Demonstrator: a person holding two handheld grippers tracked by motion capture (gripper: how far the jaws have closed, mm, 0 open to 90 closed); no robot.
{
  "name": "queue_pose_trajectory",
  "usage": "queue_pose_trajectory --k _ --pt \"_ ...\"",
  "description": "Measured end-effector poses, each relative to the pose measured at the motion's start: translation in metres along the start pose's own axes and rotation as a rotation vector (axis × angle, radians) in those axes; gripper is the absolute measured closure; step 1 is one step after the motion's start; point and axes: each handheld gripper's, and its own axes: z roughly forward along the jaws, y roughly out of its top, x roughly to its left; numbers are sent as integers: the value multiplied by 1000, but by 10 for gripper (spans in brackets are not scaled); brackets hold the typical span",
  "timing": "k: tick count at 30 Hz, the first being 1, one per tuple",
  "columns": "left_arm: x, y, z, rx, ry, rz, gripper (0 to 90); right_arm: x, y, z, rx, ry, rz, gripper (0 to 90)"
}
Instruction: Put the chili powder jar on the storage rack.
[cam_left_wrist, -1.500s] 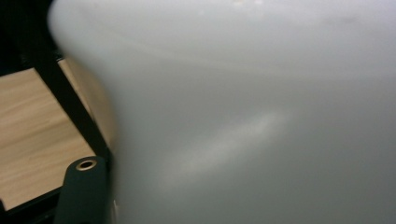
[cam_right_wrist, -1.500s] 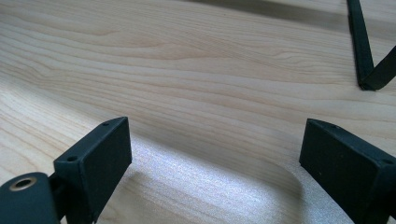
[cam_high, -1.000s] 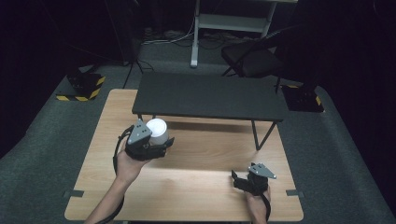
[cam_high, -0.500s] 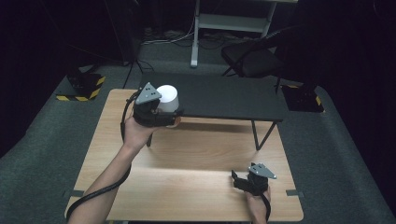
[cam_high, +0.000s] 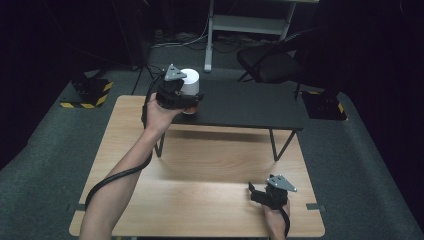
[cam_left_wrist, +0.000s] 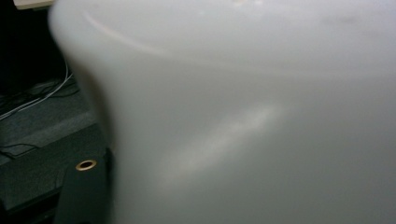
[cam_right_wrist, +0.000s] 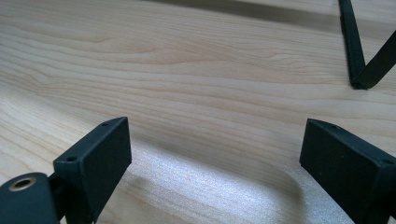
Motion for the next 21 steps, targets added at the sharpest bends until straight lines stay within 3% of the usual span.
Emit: queue_pose_trajectory --k 6,11,14,21 --pt "4 6 14 44 25 3 306 0 0 0 0 -1 2 83" --pt "13 6 19 61 9 -13 306 0 0 0 -3 -2 0 83" --pt "22 4 19 53 -14 -34 306 0 0 0 -2 -3 -4 83" --pt "26 0 19 39 -32 -24 305 1 0 0 0 -6 -5 83"
